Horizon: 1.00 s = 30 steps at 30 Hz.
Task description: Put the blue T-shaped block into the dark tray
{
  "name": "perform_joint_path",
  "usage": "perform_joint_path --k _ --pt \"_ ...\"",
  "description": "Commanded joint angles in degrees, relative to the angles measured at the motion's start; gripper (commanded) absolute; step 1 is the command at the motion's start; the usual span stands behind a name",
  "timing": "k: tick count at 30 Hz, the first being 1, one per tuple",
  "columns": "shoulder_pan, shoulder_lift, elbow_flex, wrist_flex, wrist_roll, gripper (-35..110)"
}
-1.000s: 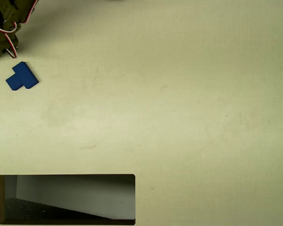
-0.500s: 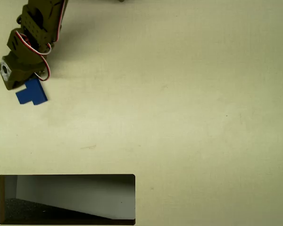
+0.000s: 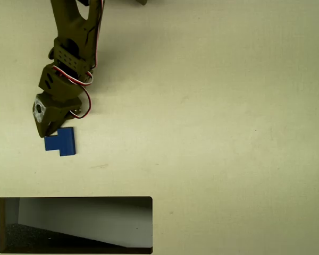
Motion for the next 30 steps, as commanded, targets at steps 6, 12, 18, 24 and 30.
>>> perform_joint_path --k 6,12,18,24,30 --pt "-1.76 5.98 0.44 1.76 5.63 0" --pt "-2.20 28.30 -11.25 34.45 20.74 0" --pt "-3.16 23.03 -44.12 83.41 49.04 0" --pt "-0.79 -5.62 -79.10 117.77 68.29 0" --pt "5.10 -22.06 -91.14 112.06 64.86 0"
